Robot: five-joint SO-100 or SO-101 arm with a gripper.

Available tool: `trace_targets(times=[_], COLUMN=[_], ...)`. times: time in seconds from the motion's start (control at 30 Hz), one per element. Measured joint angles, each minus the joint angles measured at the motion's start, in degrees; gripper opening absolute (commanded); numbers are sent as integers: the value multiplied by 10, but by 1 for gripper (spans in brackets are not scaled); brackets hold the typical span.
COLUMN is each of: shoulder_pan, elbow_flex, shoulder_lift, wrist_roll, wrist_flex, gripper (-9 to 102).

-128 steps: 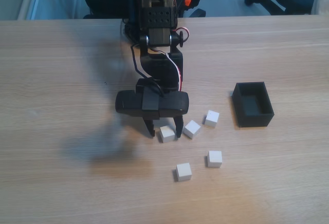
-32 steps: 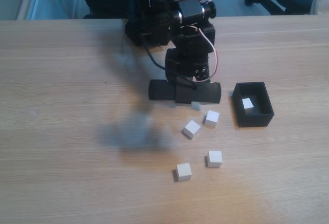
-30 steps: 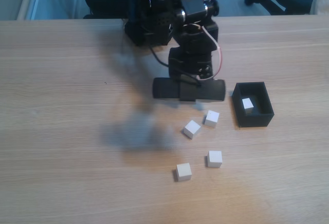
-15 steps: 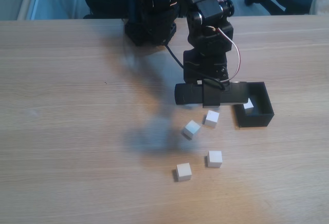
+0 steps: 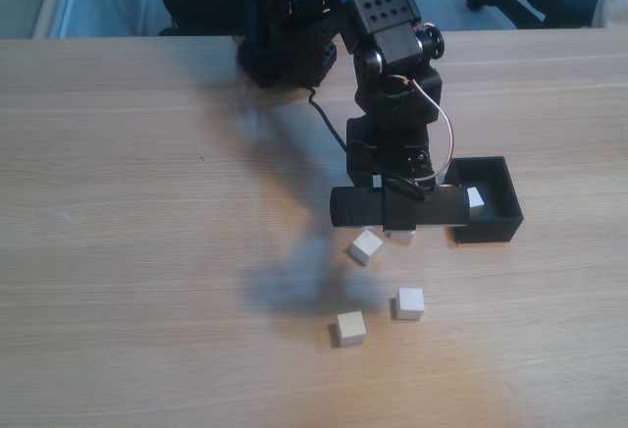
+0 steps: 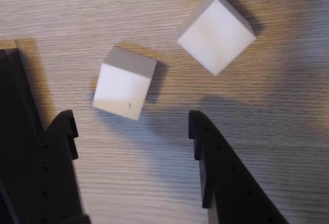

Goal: Pick blocks and place them in the box.

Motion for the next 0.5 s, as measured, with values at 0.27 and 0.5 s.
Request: trace_targets(times=[0.27, 0.5], shoulder_pan=[0, -4], elbow_flex=[-26, -34], shoulder_lift=[-33, -55], wrist_roll=[7, 10], wrist_flex=[-4, -11], gripper=[23, 20])
